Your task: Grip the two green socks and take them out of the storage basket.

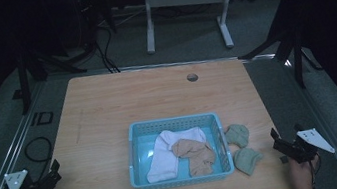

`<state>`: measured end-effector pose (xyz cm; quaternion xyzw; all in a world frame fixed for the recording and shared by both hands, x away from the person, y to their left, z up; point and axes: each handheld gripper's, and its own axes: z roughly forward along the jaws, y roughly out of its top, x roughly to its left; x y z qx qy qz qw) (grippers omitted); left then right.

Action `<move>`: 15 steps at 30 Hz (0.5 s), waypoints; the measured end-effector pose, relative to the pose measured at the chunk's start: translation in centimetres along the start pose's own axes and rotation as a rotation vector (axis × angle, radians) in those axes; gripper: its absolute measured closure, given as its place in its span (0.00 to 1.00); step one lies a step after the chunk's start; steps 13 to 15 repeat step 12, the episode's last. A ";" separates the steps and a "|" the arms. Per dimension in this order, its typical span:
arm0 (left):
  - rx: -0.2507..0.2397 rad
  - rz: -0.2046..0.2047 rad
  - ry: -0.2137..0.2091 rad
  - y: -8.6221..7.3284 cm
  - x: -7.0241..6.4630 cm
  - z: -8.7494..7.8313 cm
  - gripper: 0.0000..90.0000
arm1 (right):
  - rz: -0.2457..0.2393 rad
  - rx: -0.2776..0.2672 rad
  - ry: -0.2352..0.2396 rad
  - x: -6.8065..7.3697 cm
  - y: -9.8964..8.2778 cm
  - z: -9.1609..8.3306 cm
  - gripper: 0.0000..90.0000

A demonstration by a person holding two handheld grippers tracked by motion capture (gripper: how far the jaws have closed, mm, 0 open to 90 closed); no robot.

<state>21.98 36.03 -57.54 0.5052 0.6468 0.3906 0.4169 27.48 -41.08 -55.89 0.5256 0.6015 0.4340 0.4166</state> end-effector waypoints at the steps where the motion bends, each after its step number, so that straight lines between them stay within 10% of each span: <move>1: 0.000 0.001 0.000 0.0 0.0 0.0 0.01 | -0.006 0.001 -0.013 0.0 0.0 0.0 0.12; 15: -0.002 0.001 -0.001 0.0 0.0 0.0 0.01 | -0.020 0.025 -0.027 0.1 -0.2 0.5 0.12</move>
